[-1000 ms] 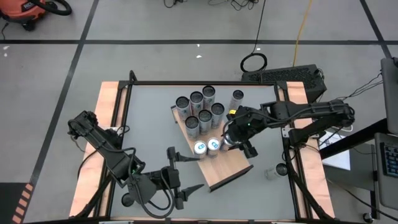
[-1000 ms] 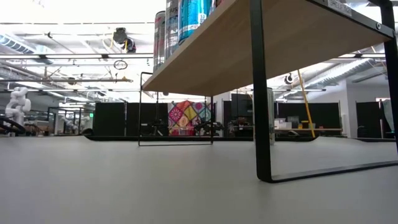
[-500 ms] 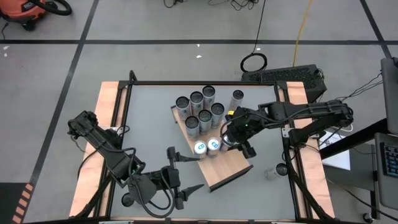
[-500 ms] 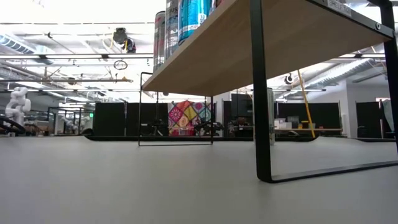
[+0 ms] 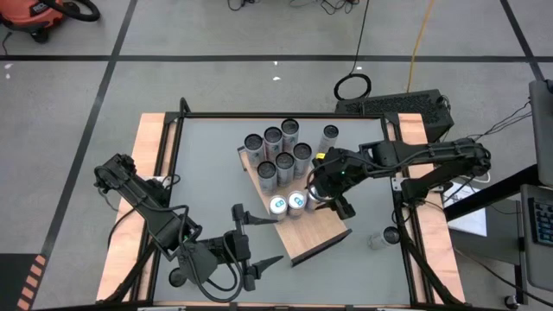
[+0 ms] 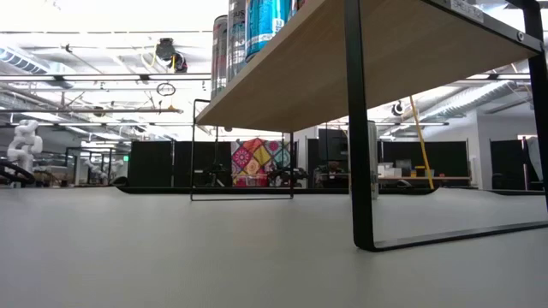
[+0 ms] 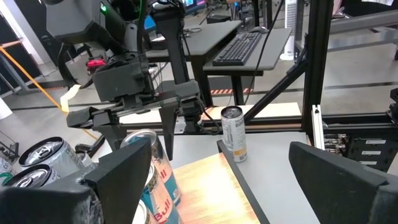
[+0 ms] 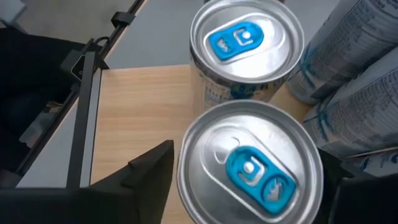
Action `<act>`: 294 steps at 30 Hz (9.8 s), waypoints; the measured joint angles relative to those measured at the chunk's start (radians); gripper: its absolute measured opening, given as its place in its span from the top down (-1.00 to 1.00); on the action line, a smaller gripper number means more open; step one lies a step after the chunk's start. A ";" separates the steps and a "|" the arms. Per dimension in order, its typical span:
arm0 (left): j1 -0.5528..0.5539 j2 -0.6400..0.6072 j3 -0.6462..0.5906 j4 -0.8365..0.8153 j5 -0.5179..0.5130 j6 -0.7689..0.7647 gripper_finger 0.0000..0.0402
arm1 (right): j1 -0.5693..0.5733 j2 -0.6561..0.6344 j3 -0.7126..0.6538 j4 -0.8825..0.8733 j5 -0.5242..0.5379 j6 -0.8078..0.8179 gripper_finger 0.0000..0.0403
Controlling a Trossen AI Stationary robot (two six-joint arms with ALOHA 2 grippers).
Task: Place canned beverage on shelf
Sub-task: Put the blue soda can on the shelf aligned with the other blue soda cans, then adjust the blue soda cans on the shelf, then put the top right white-yellow soda can on the shelf
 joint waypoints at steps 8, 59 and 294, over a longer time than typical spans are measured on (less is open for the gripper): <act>0.000 0.000 0.000 0.000 0.000 0.000 -0.89 | 0.000 -0.008 0.000 0.039 0.003 -0.001 -0.32; -0.114 0.001 0.000 0.091 -0.072 -0.008 -0.89 | 0.324 -0.262 -0.267 0.056 0.374 0.256 0.15; 0.058 0.080 0.000 -0.075 -0.136 -0.119 -0.89 | -0.722 -0.293 -0.481 0.346 -0.020 -0.231 -0.32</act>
